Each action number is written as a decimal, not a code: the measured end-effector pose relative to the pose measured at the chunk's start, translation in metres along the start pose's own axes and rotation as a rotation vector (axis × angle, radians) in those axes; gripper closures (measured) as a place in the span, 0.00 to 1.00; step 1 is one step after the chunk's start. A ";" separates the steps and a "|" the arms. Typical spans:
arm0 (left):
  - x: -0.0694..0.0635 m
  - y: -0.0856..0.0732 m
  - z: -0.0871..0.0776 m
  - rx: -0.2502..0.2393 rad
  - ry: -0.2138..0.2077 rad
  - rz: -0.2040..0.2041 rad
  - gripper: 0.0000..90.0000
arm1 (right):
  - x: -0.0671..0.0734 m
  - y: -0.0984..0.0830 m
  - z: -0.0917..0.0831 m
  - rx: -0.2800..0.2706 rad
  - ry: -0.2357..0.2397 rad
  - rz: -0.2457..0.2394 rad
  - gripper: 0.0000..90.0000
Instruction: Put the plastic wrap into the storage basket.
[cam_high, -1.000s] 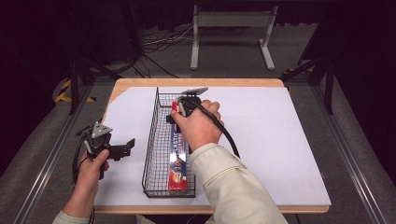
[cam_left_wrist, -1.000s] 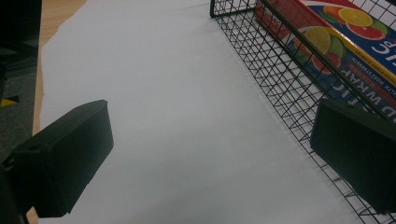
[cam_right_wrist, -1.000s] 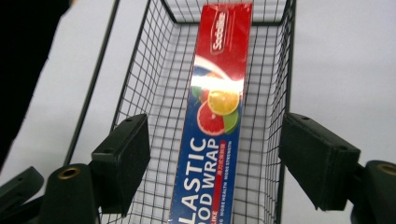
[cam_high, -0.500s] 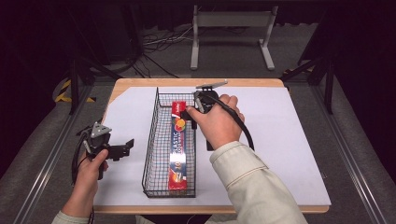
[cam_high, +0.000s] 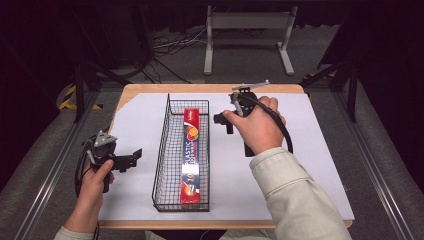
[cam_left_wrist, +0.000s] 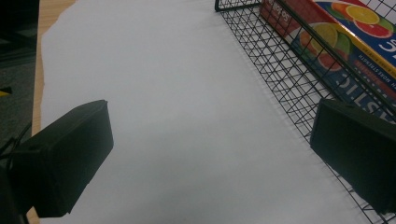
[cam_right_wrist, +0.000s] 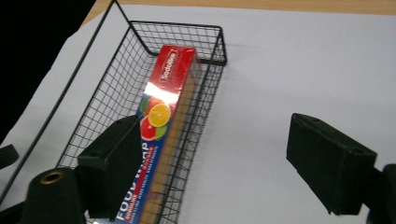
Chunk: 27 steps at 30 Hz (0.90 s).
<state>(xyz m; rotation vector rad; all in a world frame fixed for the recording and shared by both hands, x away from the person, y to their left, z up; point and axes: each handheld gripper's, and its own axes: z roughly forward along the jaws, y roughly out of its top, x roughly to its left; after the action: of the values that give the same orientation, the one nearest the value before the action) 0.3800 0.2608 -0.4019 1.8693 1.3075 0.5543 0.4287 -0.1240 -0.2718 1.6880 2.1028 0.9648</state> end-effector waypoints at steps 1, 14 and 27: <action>0.000 0.000 0.000 0.000 0.000 0.000 0.00 | 0.000 0.000 0.000 0.000 0.000 0.000 0.21; 0.007 -0.006 -0.002 0.009 0.000 -0.012 0.00 | -0.056 0.001 -0.023 -0.058 0.063 -0.122 0.19; 0.009 -0.012 -0.007 0.016 0.018 -0.019 0.00 | -0.107 -0.007 -0.038 -0.081 0.075 -0.149 0.18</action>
<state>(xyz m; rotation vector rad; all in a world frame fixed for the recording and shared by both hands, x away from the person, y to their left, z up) 0.3716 0.2736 -0.4078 1.8669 1.3438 0.5538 0.4309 -0.2376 -0.2684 1.4548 2.1704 1.0673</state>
